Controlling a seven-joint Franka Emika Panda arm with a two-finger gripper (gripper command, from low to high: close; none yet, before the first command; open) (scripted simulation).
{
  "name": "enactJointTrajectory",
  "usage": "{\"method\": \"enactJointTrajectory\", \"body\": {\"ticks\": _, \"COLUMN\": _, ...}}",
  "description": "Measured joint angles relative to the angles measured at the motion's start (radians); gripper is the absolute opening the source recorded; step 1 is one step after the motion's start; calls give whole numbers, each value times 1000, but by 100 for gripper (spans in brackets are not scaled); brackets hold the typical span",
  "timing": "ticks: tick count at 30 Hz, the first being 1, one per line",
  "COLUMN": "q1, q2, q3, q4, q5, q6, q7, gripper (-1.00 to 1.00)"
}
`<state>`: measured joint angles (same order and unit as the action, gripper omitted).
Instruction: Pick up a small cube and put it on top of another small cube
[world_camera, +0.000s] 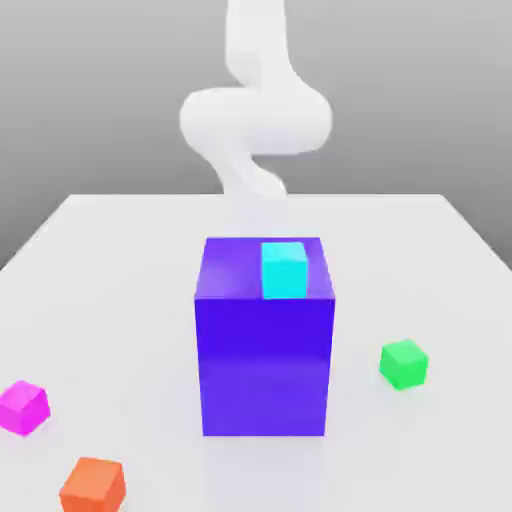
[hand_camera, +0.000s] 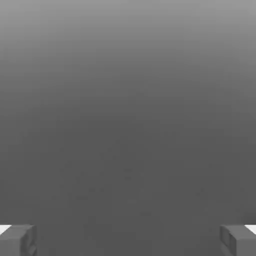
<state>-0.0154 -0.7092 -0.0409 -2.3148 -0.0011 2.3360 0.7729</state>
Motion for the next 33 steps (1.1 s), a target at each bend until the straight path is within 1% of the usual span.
{"method": "enactJointTrajectory", "body": {"ticks": 10, "q1": -59, "q2": 363, "q3": -188, "q4": -60, "q5": 29, "q6": 148, "q7": -135, "gripper": 0}}
{"method": "enactJointTrajectory", "body": {"ticks": 16, "q1": -104, "q2": 582, "q3": -294, "q4": -96, "q5": 94, "q6": 233, "q7": -248, "gripper": 0}}
{"method": "enactJointTrajectory", "body": {"ticks": 19, "q1": -158, "q2": 695, "q3": -332, "q4": -113, "q5": 141, "q6": 275, "q7": -316, "gripper": 0}}
{"method": "enactJointTrajectory", "body": {"ticks": 26, "q1": -293, "q2": 958, "q3": -339, "q4": -150, "q5": 245, "q6": 371, "q7": -467, "gripper": 0}}
{"method": "enactJointTrajectory", "body": {"ticks": 31, "q1": -400, "q2": 1140, "q3": -228, "q4": -117, "q5": 368, "q6": 494, "q7": -568, "gripper": 0}}
{"method": "enactJointTrajectory", "body": {"ticks": 32, "q1": -414, "q2": 1161, "q3": -211, "q4": -111, "q5": 382, "q6": 510, "q7": -580, "gripper": -100}}
{"method": "enactJointTrajectory", "body": {"ticks": 33, "q1": -414, "q2": 1161, "q3": -211, "q4": -111, "q5": 382, "q6": 510, "q7": -580, "gripper": -100}}
